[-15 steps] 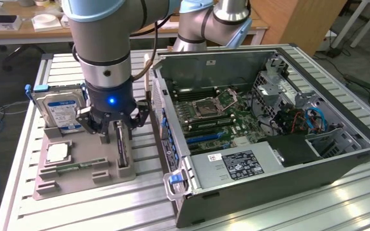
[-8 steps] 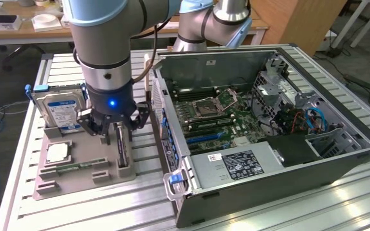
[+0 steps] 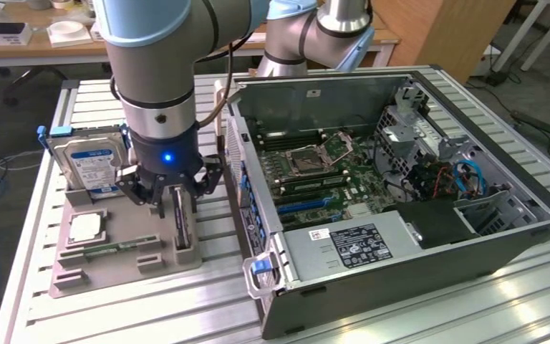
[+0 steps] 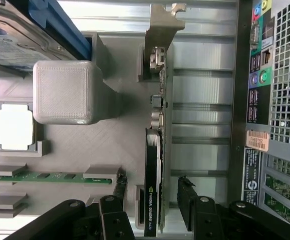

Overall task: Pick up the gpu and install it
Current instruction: 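Pick up the gpu and move the gpu toward the slot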

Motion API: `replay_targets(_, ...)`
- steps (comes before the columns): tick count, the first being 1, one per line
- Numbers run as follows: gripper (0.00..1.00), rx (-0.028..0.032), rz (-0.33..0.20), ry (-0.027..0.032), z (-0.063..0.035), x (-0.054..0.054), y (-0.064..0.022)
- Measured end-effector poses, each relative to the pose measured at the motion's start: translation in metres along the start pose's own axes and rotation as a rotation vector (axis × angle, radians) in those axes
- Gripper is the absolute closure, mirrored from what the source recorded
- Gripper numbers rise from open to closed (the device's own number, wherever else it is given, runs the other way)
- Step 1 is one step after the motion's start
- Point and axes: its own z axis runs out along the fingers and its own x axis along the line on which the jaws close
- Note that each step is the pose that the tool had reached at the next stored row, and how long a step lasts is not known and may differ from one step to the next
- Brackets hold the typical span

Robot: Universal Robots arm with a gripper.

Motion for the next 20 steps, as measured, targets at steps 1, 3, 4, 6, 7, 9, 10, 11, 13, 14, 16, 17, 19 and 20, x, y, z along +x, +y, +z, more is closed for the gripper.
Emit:
replay_targets(1, 0.47, 0.0, 0.0, 0.0, 0.0, 0.0, 0.0)
replay_targets(3, 0.47, 0.0, 0.0, -0.0001, 0.0001, 0.0, 0.0)
replay_targets(4, 0.47, -0.0001, 0.0, -0.0002, 0.0001, 0.0, 0.0001)
replay_targets(6, 0.47, -0.0002, 0.0, -0.0004, 0.0003, 0.0, 0.0009)
replay_targets(7, 0.47, -0.0001, 0.0, -0.0002, 0.0002, 0.0, 0.0022)
replay_targets(9, 0.47, -0.0001, 0.0, -0.0002, 0.0004, 0.0, 0.0053)
replay_targets(10, 0.47, -0.0001, 0.0, -0.0002, 0.0004, 0.0, 0.0069)
replay_targets(11, 0.47, 0.0, 0.0, -0.0001, 0.0005, 0.0, 0.0084)
replay_targets(13, 0.47, -0.0001, 0.0, -0.0002, 0.0007, 0.0, 0.0103)
replay_targets(14, 0.47, -0.0001, 0.0, -0.0003, 0.001, 0.0, 0.011)
replay_targets(16, 0.47, -0.0002, 0.0, -0.0003, 0.002, 0.0, 0.0114)
replay_targets(17, 0.47, -0.0002, 0.0, -0.0002, 0.0025, 0.0, 0.0114)
replay_targets(19, 0.47, -0.0002, 0.0, -0.0002, 0.0036, 0.0, 0.0115)
replay_targets(20, 0.47, -0.0002, 0.0, -0.0002, 0.0042, 0.001, 0.0116)
